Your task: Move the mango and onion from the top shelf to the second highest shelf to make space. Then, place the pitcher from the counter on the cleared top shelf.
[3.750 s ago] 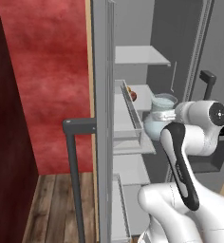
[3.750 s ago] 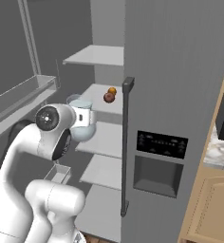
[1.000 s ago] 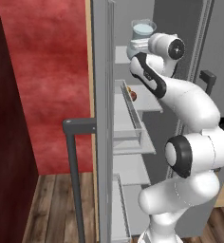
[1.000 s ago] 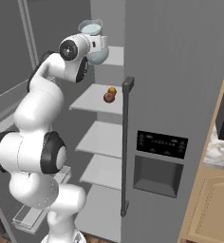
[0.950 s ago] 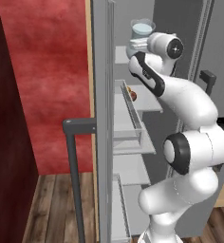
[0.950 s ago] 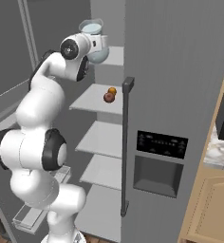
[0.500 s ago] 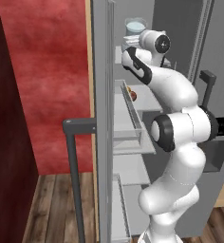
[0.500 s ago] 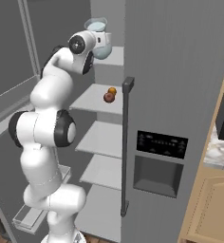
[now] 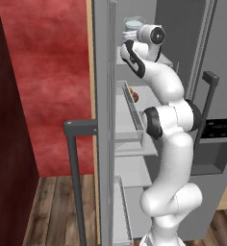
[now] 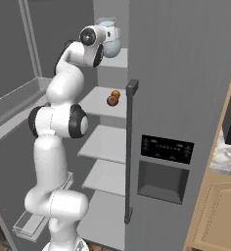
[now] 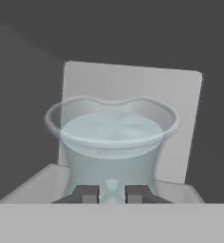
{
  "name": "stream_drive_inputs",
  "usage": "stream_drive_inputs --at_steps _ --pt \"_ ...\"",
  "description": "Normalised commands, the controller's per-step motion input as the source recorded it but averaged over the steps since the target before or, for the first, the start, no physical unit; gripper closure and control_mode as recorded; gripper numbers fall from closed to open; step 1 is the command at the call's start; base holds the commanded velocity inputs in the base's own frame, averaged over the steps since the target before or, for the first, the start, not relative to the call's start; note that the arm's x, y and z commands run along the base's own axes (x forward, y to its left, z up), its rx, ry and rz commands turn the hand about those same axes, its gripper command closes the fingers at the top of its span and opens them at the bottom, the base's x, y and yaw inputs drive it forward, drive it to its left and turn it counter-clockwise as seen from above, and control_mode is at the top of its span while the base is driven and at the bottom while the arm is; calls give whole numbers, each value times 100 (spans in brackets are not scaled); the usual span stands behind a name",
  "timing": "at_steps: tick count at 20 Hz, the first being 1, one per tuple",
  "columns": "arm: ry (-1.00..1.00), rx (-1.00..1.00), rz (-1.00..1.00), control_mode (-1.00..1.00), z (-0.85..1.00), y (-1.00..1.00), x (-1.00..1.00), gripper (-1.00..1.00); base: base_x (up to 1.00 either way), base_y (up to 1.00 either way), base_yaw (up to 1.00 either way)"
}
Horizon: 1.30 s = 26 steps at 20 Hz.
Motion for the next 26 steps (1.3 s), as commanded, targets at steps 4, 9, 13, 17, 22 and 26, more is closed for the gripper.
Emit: stream_drive_inputs --at_steps 4,9,13,17,22,26 --pt "10 -7 -4 -100 -18 0 68 -100 0 0 0" --pt "2 -10 -3 -100 -35 0 22 -100 0 0 0" --pt "0 -12 -2 -100 -49 0 2 -100 0 0 0" --pt "0 -9 -2 -100 -43 0 0 -100 0 0 0" --pt "0 -8 -3 -100 -24 0 -3 -100 0 0 0" --pt "0 -8 -8 -100 -15 1 -49 -100 0 0 0"
